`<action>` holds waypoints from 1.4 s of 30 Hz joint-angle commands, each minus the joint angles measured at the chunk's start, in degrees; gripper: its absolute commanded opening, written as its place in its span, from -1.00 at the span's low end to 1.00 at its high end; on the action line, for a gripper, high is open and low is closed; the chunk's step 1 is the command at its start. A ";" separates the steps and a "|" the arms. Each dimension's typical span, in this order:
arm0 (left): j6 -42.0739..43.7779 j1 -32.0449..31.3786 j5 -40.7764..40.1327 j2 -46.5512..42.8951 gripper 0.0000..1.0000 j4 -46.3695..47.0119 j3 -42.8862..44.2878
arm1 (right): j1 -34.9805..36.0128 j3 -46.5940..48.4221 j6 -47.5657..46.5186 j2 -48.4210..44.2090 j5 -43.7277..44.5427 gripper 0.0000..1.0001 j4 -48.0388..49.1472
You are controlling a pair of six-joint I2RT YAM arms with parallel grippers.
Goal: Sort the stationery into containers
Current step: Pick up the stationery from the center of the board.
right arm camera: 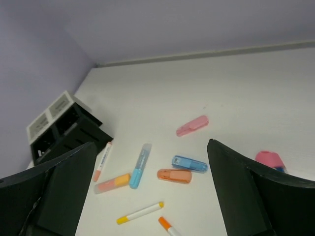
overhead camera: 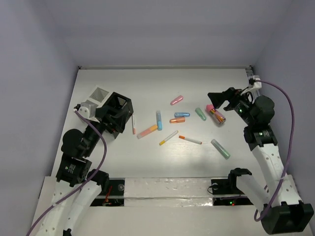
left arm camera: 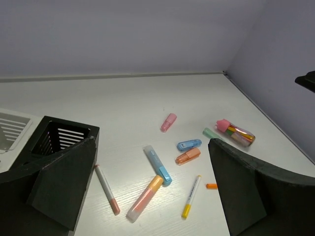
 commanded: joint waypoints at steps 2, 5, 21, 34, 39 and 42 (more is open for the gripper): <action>0.14 0.83 0.61 -2.43 0.98 2.36 0.62 | -0.28 2.99 -4.68 5.96 8.67 1.00 -6.05; -0.47 0.83 -0.27 -3.66 0.98 2.72 0.09 | -0.28 6.86 -7.32 12.72 12.12 0.94 -12.47; -0.91 -3.20 -3.09 -4.63 0.98 1.66 0.00 | 5.43 23.12 -17.17 45.15 30.84 0.85 -29.53; -0.65 -3.21 -3.00 -4.81 0.98 1.57 -0.09 | 5.43 35.08 -22.70 58.09 37.09 0.80 -39.46; -0.65 -3.21 -3.70 -4.72 0.98 1.31 -0.08 | 5.96 36.57 -23.15 60.64 37.17 0.79 -40.96; -0.74 -3.21 -3.61 -4.72 0.98 1.40 0.00 | 7.02 38.41 -23.41 62.21 38.05 0.79 -42.10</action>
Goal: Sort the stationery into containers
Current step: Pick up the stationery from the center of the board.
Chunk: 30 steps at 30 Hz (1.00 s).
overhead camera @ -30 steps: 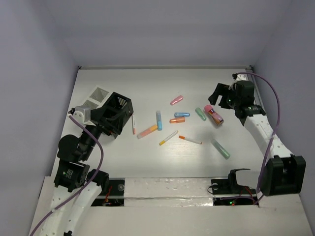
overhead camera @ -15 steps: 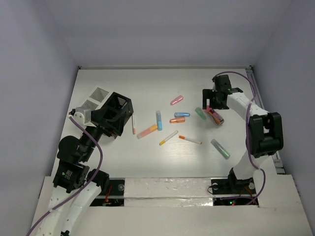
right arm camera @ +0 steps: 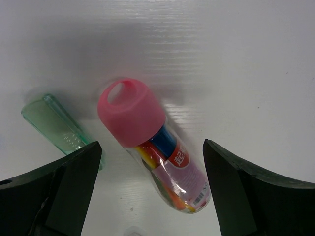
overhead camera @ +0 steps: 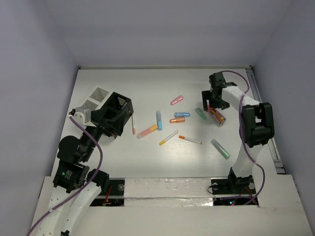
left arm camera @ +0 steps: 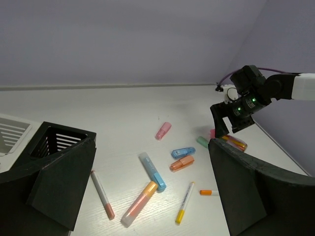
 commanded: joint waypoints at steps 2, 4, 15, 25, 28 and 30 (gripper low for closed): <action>0.38 -0.30 -0.44 -0.76 0.98 1.97 0.02 | 1.75 5.46 -1.62 1.76 3.06 0.78 -3.09; 0.38 -0.30 -0.36 -0.94 0.98 1.97 0.02 | 1.75 7.91 -2.23 3.95 3.94 0.77 -4.66; 1.08 -0.30 -1.06 -1.20 0.98 1.70 0.02 | 1.75 11.62 -4.87 10.38 7.02 0.53 -7.13; 1.26 -0.30 -1.06 -1.12 0.98 1.70 0.11 | 1.75 12.15 -5.84 11.53 9.30 0.01 -6.52; 1.17 -0.30 -0.97 -1.03 0.98 1.70 0.02 | 1.75 12.15 -6.01 10.65 10.97 -0.17 -6.26; 1.26 -0.30 -0.88 -0.94 0.98 1.70 0.02 | 1.75 12.15 -6.19 9.51 12.19 -0.34 -6.26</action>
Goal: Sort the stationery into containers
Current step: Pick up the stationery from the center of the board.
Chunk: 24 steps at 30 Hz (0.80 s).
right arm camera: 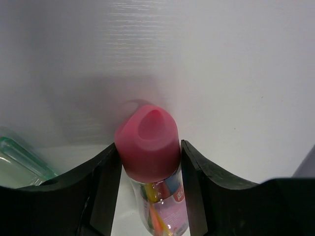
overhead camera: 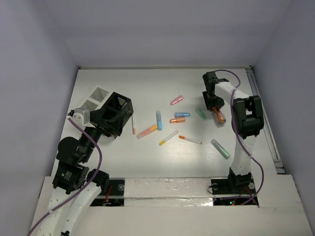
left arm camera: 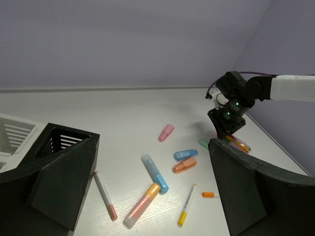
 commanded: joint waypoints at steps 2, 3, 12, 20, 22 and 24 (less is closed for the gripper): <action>0.56 -0.30 0.06 -0.22 0.98 1.86 -0.06 | 0.31 1.77 -0.90 -3.80 4.16 -0.51 0.00; 0.56 -0.30 0.06 -0.22 0.98 1.86 0.02 | 0.83 1.94 -0.73 -4.51 5.12 -0.53 -0.35; 0.47 -0.30 -0.91 0.05 0.98 2.12 0.11 | 10.58 5.02 0.42 -16.37 6.81 -0.66 1.04; -0.32 1.54 -3.10 -0.04 0.98 2.38 0.38 | 23.59 14.24 1.47 -17.88 -2.15 -0.74 12.46; -0.32 2.16 -3.63 0.04 0.98 2.12 0.46 | 26.48 16.35 2.08 -16.92 -5.05 -0.74 16.66; -0.41 3.21 -3.90 0.05 0.98 2.21 0.46 | 27.81 18.29 4.44 -15.51 -10.82 -0.74 20.72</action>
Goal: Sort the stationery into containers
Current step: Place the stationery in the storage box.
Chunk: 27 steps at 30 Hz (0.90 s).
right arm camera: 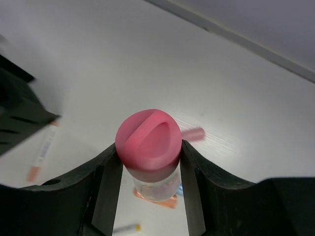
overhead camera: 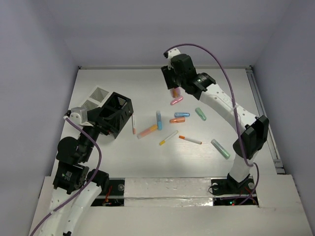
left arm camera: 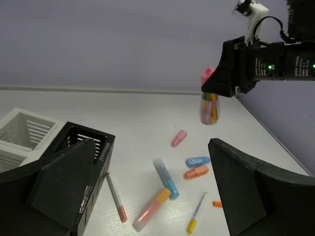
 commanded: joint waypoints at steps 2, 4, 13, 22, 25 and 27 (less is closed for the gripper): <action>-0.50 1.14 -1.23 -0.04 0.98 2.23 0.55 | 2.25 4.26 7.18 2.18 -11.04 -0.74 17.78; -0.67 2.36 -3.69 -0.04 0.98 2.23 0.81 | 2.25 3.65 11.76 3.84 -17.72 -0.74 26.36; -0.76 2.90 -6.77 -1.63 0.98 2.05 0.73 | 3.39 12.57 35.68 19.46 -36.19 -0.75 52.23; -0.76 2.90 -5.72 -1.54 0.98 2.40 0.73 | 7.52 30.17 41.05 36.97 -29.87 -0.76 59.02; -0.59 2.90 -5.80 -1.80 0.98 2.23 0.64 | 9.02 35.10 41.31 41.72 -27.85 -0.76 61.04; -0.59 2.90 -5.63 -1.80 0.98 2.40 0.64 | 9.55 38.26 42.19 43.74 -26.97 -0.75 61.13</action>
